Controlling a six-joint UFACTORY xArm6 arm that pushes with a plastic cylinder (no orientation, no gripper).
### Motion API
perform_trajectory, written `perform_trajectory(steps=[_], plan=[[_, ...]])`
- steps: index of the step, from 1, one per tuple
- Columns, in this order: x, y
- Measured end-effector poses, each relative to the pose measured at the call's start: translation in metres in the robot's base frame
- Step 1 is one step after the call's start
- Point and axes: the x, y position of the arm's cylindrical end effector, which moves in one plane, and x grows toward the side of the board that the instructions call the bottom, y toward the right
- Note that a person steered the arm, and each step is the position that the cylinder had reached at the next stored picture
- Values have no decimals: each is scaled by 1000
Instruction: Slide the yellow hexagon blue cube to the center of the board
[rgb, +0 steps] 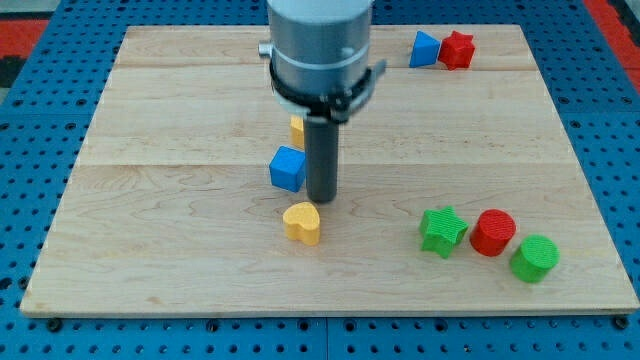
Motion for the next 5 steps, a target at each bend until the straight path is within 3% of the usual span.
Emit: perform_trajectory(steps=[1,2,4,5], plan=[[5,-56],[-27,-60],[-78,15],[-85,7]])
